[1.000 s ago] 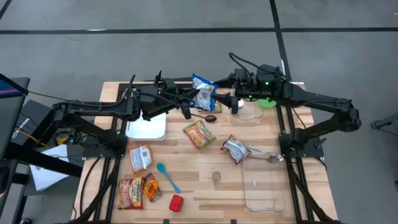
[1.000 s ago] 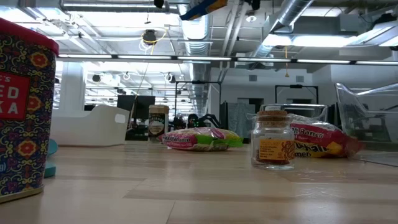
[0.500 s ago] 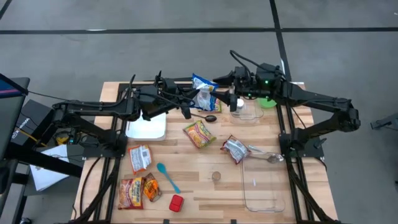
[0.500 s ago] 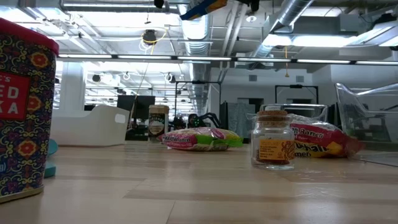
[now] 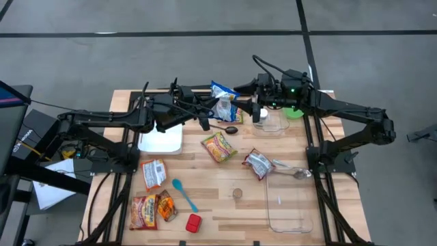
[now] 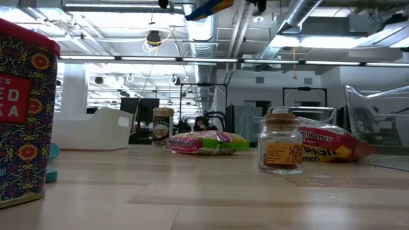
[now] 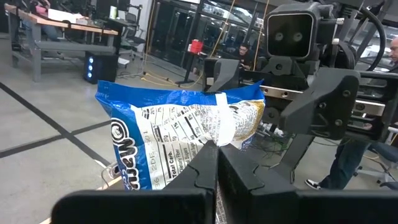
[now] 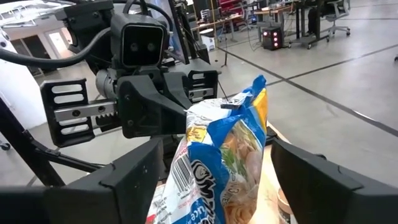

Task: Pick & Place Food Item
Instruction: Put the blue noodle pack into the bottom transparent bin

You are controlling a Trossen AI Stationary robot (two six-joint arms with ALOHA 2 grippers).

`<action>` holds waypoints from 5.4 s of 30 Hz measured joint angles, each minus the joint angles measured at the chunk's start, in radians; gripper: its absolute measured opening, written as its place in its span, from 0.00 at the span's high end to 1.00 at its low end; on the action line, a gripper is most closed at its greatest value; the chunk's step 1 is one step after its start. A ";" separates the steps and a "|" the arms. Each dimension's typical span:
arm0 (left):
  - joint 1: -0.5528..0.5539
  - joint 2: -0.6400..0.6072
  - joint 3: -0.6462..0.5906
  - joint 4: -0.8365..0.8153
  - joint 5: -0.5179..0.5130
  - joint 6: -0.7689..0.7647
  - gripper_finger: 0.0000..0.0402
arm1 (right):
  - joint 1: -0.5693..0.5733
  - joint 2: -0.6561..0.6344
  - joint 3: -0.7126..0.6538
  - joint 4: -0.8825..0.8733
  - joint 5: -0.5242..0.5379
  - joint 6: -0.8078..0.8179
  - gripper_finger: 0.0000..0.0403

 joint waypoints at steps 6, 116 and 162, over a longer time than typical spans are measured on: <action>0.000 0.000 0.000 0.000 0.000 0.000 1.00 | 0.000 0.000 0.000 0.000 -0.004 -0.001 0.46; 0.018 -0.344 0.000 -0.358 0.431 0.229 0.99 | 0.015 -0.067 -0.001 -0.077 -0.078 0.050 1.00; 0.017 -0.339 0.000 -0.393 0.735 0.148 1.00 | 1.046 -0.278 0.000 -0.898 0.298 1.078 1.00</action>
